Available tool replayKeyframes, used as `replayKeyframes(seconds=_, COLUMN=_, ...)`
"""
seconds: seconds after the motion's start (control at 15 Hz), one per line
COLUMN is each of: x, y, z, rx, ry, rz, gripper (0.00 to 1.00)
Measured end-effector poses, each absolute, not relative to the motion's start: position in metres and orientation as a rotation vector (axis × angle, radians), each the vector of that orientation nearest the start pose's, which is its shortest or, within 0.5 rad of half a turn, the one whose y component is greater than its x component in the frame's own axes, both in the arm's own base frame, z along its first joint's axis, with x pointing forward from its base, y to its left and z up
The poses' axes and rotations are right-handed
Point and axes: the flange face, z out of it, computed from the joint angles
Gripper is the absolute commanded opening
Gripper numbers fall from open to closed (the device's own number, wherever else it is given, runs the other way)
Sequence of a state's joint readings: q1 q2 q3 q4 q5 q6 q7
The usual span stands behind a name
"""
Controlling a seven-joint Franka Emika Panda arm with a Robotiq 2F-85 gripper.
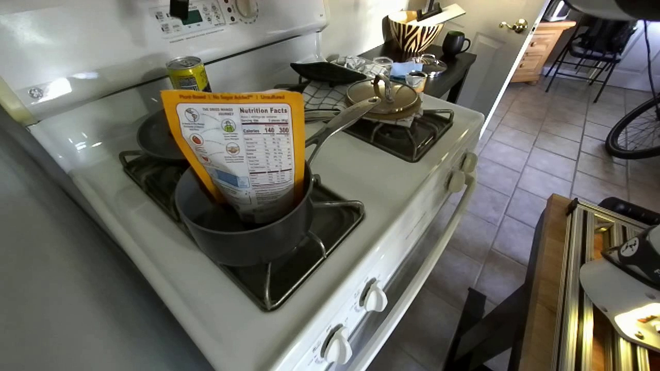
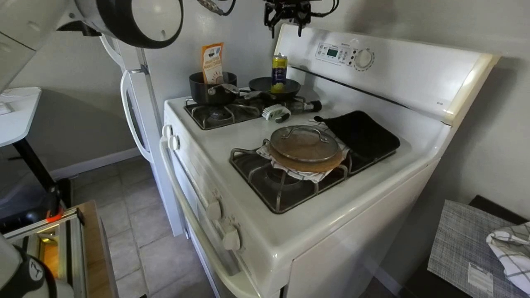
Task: Put the yellow can on the pan
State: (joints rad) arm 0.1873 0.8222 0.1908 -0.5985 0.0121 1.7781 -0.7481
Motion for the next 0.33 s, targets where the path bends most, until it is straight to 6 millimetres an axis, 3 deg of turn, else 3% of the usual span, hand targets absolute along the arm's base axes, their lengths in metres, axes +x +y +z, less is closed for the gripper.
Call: replayKeyframes(seconds=0.33, x=0.720, y=0.147, z=0.679, rx=-2.460, ry=-1.543, rz=-0.944, gripper=1.00)
